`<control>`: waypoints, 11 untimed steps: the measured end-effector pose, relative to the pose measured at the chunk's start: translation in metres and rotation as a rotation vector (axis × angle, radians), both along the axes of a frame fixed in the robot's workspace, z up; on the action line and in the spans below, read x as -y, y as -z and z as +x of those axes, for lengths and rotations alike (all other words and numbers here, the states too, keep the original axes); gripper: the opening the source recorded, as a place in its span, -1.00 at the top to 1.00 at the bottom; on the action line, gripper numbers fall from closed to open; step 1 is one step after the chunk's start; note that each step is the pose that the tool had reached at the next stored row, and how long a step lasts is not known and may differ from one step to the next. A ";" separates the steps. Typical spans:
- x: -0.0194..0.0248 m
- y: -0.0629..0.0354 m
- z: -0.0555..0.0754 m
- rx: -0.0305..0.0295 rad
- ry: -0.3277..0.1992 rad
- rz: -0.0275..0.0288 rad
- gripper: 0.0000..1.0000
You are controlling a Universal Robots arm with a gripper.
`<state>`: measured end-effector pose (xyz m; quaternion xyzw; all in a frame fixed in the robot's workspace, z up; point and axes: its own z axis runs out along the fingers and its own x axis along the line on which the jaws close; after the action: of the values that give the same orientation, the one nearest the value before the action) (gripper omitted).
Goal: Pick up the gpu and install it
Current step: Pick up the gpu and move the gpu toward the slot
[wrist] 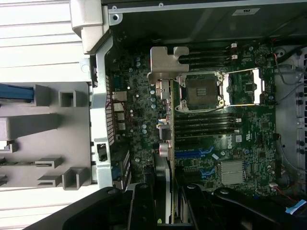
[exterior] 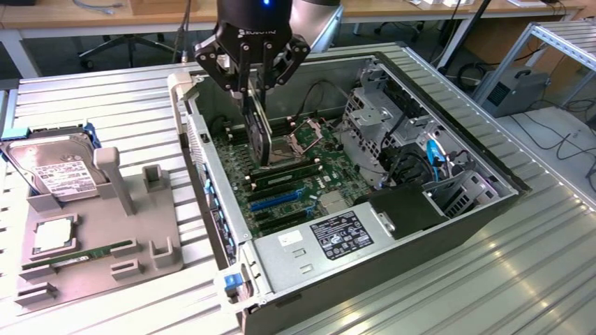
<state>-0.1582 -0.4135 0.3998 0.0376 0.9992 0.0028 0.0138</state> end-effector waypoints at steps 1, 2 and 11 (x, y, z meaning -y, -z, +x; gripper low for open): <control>0.0000 0.0003 0.000 0.0000 0.000 0.0000 0.47; 0.0000 0.0004 0.000 0.0000 0.000 0.0000 0.47; 0.0000 0.0022 0.002 -0.0001 0.000 -0.0001 0.47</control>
<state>-0.1563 -0.4135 0.3975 0.0376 0.9992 0.0027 0.0138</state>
